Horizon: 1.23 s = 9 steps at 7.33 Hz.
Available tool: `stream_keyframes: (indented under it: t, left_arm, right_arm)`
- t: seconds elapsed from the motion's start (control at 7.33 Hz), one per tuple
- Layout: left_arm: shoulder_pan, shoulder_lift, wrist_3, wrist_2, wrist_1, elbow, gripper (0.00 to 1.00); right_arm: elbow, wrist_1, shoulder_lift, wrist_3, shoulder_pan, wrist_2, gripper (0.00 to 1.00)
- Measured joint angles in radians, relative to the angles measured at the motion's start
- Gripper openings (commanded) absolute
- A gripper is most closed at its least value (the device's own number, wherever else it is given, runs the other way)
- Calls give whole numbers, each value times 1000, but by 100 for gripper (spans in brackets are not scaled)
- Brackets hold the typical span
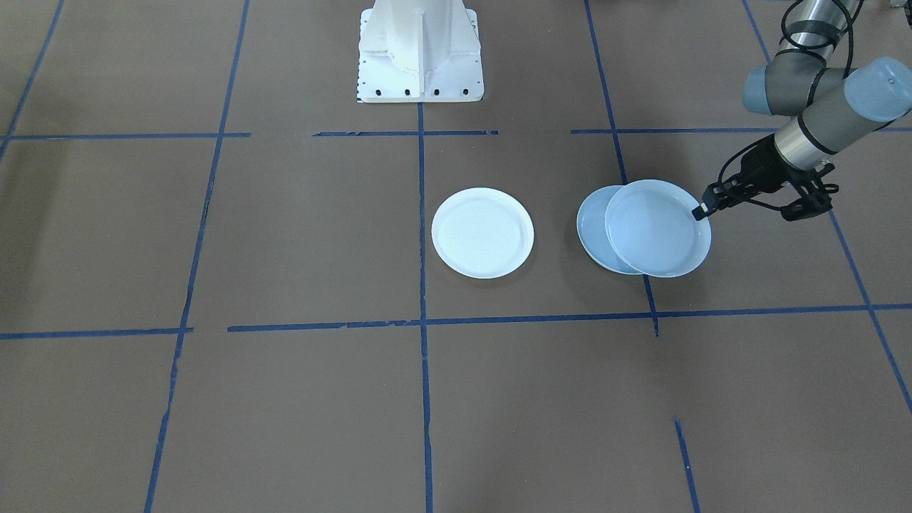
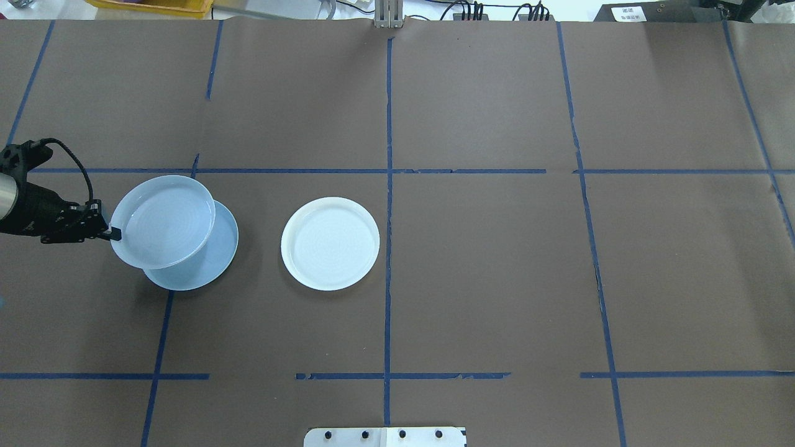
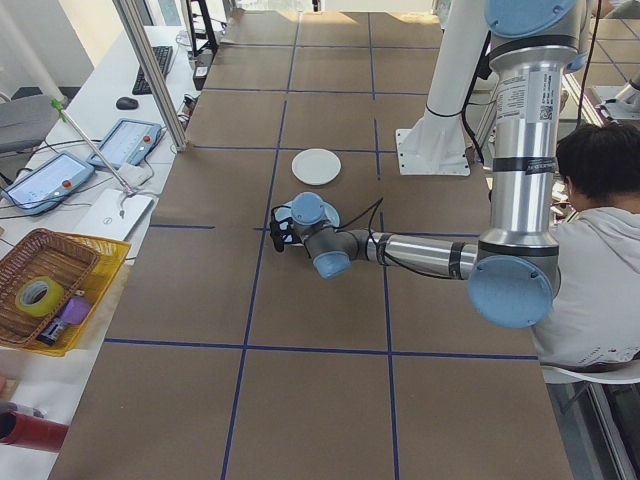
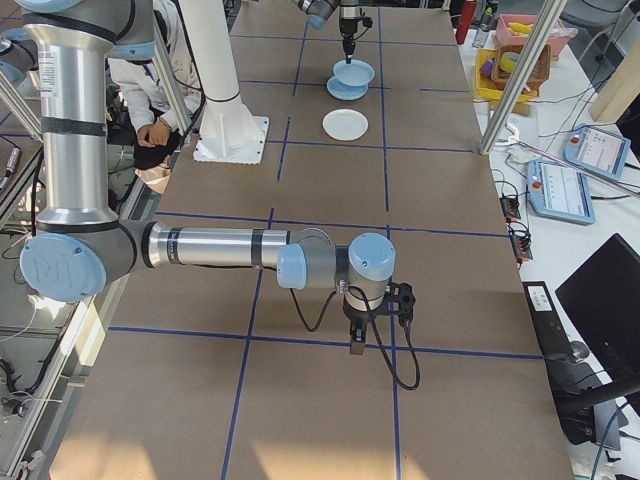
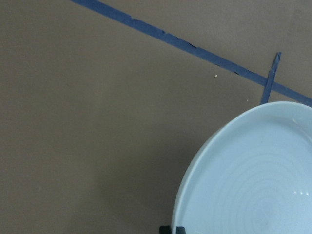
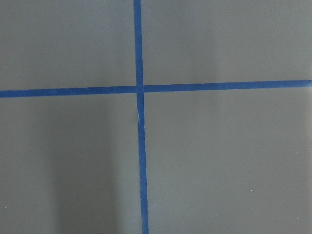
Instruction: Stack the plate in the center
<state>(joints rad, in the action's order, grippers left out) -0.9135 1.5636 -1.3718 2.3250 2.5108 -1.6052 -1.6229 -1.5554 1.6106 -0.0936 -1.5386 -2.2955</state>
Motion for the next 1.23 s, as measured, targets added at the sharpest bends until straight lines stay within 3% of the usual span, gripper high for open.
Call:
stream_keyframes:
  t: [0.14, 0.27, 0.55, 0.95, 1.09, 1.23]
  left_arm:
    - [14, 3, -3, 0, 1, -2, 33]
    - [25, 4, -3, 0, 1, -3, 99]
    - [37, 8, -4, -12, 1, -7, 100]
    - [42, 72, -70, 25, -20, -74, 100]
    - [62, 130, -127, 13, -56, -82, 100]
    - [106, 189, -186, -34, -94, -83, 100]
  right_arm:
    - [0, 0, 0, 0, 0, 0, 100]
    - [0, 0, 0, 1, 0, 0, 100]
    - [0, 0, 0, 1, 0, 0, 100]
    - [0, 0, 0, 0, 0, -1, 100]
    - [0, 0, 0, 0, 0, 0, 100]
    - [0, 1, 0, 0, 0, 0, 100]
